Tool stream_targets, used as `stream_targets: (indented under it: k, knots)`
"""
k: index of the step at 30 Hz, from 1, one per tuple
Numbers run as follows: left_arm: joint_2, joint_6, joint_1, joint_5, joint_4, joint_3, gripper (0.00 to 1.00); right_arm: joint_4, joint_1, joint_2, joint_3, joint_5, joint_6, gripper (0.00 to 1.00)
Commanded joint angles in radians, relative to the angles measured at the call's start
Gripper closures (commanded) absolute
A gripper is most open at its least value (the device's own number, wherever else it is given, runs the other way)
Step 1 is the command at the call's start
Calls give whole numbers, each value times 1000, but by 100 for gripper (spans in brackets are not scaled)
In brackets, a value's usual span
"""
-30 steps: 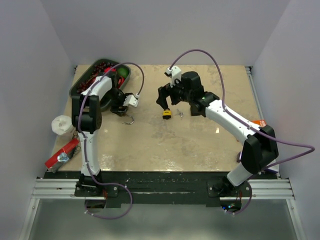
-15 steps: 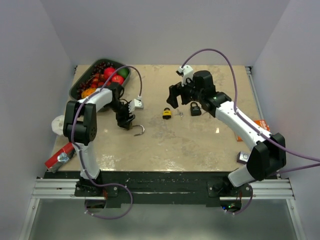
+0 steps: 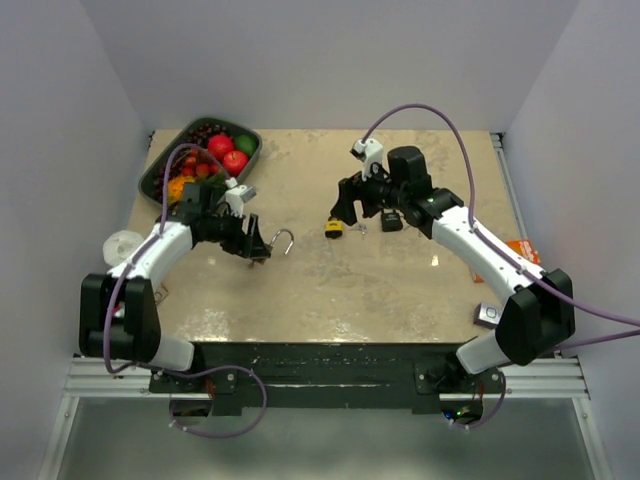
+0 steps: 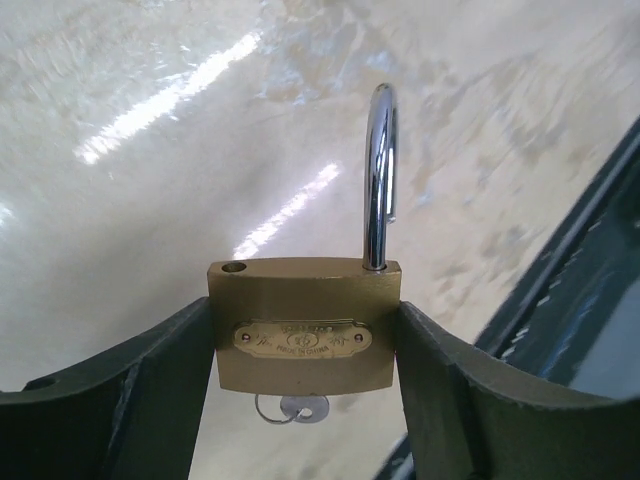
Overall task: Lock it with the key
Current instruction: Pick up the lock from the center of the board.
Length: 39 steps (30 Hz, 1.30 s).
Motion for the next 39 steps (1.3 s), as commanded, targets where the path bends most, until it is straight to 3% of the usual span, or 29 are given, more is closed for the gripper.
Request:
stream_targets:
  k: [1,6,7,12,18,25,29,34,39]
  knots:
    - [-208,-579,17,150,342,-197,100,79,1,-43,-44,-63,75,15]
    - [-373,-1089,30,68,701,-364,100,263,47,-92,-138,7,211,18]
    - [-403,-1124,30,19,697,-379,100,262,64,-91,-132,29,219,19]
    - [-397,-1191,25,-45,539,-330,100,243,214,-42,-70,153,253,18]
    - [-385,-1317,25,-92,427,-290,100,272,275,76,13,219,437,16]
    - [-420,-1446,22,-111,475,-306,100,289,358,161,79,262,507,18]
    - [-427,-1475,23,-120,482,-298,100,289,415,193,118,325,461,27]
    - [-425,-1495,23,-120,485,-284,100,277,456,216,126,362,452,30]
    - [-422,-1529,25,-112,517,-278,100,260,487,242,138,469,451,39]
